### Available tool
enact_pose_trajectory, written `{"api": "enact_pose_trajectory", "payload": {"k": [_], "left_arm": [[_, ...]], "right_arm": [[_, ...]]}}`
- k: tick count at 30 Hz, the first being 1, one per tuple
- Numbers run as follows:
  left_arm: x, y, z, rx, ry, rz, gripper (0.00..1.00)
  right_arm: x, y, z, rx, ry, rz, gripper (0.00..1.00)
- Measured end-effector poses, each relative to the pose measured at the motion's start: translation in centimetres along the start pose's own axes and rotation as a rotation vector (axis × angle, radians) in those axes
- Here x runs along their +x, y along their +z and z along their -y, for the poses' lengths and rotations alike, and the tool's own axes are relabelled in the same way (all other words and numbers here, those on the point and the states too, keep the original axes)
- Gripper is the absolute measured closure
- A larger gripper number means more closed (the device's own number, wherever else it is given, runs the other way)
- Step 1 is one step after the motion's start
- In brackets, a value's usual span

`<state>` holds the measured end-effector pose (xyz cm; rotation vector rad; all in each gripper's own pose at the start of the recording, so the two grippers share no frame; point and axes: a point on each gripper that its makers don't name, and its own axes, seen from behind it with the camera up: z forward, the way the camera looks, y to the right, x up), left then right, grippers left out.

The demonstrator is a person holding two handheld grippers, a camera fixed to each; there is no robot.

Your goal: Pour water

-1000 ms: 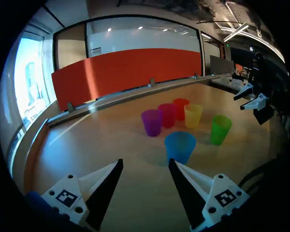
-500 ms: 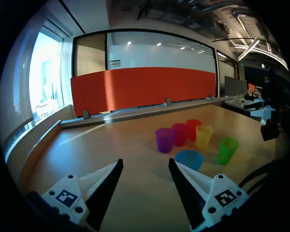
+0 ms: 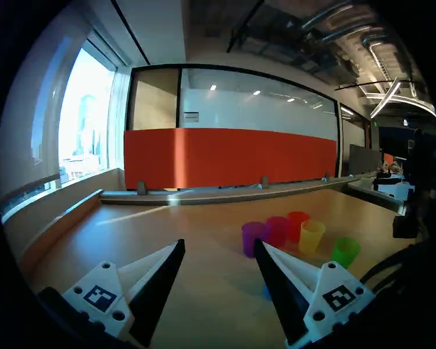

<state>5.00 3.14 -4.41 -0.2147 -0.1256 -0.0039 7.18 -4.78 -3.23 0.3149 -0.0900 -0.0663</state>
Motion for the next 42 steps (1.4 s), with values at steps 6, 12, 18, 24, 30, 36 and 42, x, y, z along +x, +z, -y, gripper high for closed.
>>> {"api": "enact_pose_trajectory", "payload": {"k": [6,12,18,24,30,36,42], "left_arm": [[0.9,-0.1,0.5,0.039,-0.017,-0.053,0.13],[1.7,-0.1,0.9,0.074,-0.01,-0.098,0.13],[2.9,0.1,1.0,0.104,-0.002,-0.143,0.13],[3.8,0.6,1.5,0.133,-0.02,-0.178,0.13],[4.6,0.7,1.9,0.146,-0.029,-0.194,0.13],[4.0,1.1,2.4,0.172,-0.027,-0.176,0.13],[2.9,1.6,2.6,0.192,-0.018,-0.168,0.13]], "right_arm": [[1.0,0.2,-1.3,-0.08,0.019,-0.069,0.06],[1.2,0.5,-2.1,-0.138,0.051,-0.114,0.06],[1.6,0.8,-2.6,-0.186,0.086,-0.159,0.06],[1.8,0.7,-2.8,-0.227,0.073,-0.177,0.06],[1.4,0.7,-3.1,-0.257,0.076,-0.178,0.05],[1.0,0.6,-3.8,-0.288,0.111,-0.175,0.04],[2.0,0.6,-3.9,-0.285,0.12,-0.2,0.03]]}}
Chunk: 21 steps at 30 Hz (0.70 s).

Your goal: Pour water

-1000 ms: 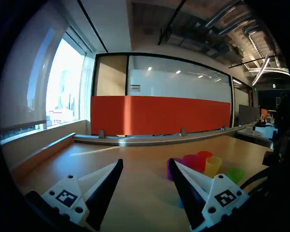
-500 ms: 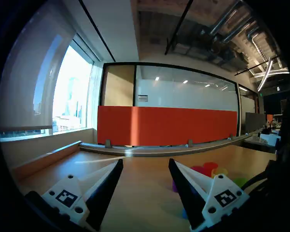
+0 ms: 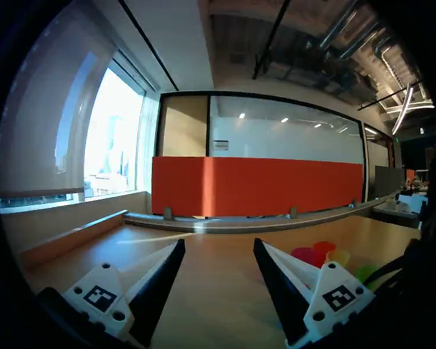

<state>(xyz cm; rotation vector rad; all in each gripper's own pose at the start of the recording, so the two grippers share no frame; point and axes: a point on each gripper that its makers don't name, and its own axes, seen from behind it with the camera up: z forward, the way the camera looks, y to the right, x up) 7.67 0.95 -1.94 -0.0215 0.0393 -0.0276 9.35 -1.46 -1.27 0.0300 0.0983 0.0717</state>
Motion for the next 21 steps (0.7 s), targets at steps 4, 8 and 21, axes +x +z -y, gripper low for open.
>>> {"api": "enact_pose_trajectory", "payload": {"k": [4,8,21], "left_arm": [[-1.1,0.3,0.6,0.029,0.021,0.012,0.13],[-2.2,0.6,0.7,0.038,0.042,0.017,0.13],[-5.2,1.7,0.7,0.035,0.017,0.028,0.13]], "right_arm": [[0.5,0.3,0.0,-0.004,-0.02,-0.002,0.03],[0.4,0.4,-0.1,-0.01,-0.039,0.008,0.03],[0.1,0.4,0.5,-0.008,-0.054,0.028,0.03]]}}
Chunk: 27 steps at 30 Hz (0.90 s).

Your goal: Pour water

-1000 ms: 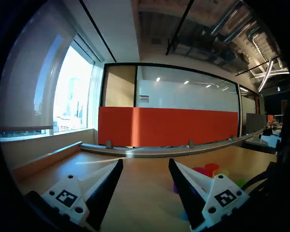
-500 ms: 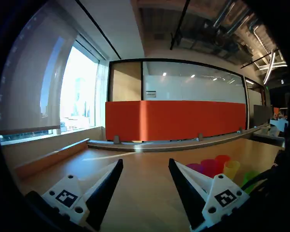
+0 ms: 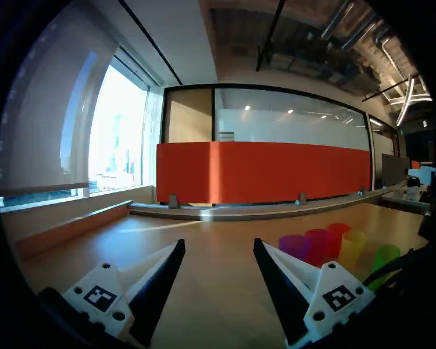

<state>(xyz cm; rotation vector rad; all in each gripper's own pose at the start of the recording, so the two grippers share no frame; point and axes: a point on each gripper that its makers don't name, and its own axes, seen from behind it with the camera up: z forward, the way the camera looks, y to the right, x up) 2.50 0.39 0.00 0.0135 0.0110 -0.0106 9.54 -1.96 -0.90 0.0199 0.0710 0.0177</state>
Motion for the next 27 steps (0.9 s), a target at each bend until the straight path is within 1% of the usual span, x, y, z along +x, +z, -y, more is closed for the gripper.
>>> {"api": "enact_pose_trajectory", "payload": {"k": [9,14,18,21,27], "left_arm": [[-1.5,0.3,0.6,-0.003,-0.019,0.013,0.13],[-2.0,0.3,0.8,-0.004,-0.015,0.014,0.13],[-2.5,0.2,1.1,0.001,-0.014,0.017,0.13],[-2.5,0.1,1.0,-0.001,-0.011,0.017,0.13],[-2.5,0.2,0.9,0.001,0.006,0.014,0.13]], "right_arm": [[0.2,0.1,0.6,-0.003,-0.02,-0.004,0.03],[0.4,0.2,0.9,0.0,-0.016,-0.004,0.03],[0.7,0.4,0.7,-0.004,0.005,-0.008,0.03],[0.7,0.4,0.5,-0.006,0.015,-0.01,0.03],[0.6,0.2,0.5,-0.006,0.003,-0.01,0.03]]}}
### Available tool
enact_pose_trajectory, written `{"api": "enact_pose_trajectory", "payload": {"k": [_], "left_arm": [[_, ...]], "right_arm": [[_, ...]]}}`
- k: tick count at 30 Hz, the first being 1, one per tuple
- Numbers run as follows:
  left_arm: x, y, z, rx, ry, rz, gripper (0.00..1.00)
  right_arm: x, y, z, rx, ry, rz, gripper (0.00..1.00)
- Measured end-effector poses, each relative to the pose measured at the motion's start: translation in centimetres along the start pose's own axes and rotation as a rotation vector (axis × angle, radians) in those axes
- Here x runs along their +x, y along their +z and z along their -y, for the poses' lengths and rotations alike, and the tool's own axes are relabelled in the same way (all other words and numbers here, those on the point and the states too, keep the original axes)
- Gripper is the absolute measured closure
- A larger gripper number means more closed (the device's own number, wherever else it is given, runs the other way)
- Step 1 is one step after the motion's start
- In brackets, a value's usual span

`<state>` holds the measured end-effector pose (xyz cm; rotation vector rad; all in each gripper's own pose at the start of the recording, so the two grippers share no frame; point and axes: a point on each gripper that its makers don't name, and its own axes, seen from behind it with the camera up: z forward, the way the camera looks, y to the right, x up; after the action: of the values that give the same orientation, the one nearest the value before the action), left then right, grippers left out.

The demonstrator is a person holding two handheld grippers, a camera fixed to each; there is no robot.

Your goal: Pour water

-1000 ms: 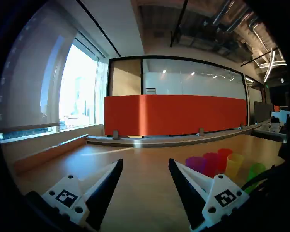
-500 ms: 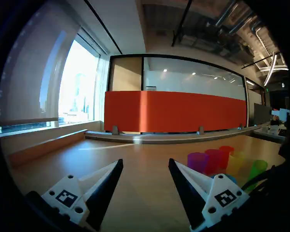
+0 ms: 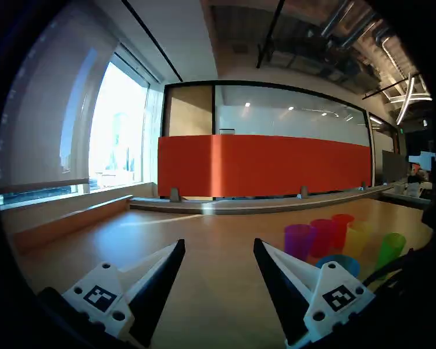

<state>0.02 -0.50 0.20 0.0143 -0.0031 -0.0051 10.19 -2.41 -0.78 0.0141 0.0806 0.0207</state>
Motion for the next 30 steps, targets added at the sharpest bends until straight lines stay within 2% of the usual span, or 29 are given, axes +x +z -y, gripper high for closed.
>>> {"api": "enact_pose_trajectory", "payload": {"k": [14,30], "left_arm": [[0.0,-0.1,-0.3,-0.008,0.004,-0.003,0.13],[0.0,-0.2,-0.2,-0.008,0.005,-0.003,0.13]], "right_arm": [[0.4,0.1,0.7,0.015,-0.005,-0.002,0.03],[1.0,-0.6,0.7,0.032,-0.052,-0.045,0.03]]}}
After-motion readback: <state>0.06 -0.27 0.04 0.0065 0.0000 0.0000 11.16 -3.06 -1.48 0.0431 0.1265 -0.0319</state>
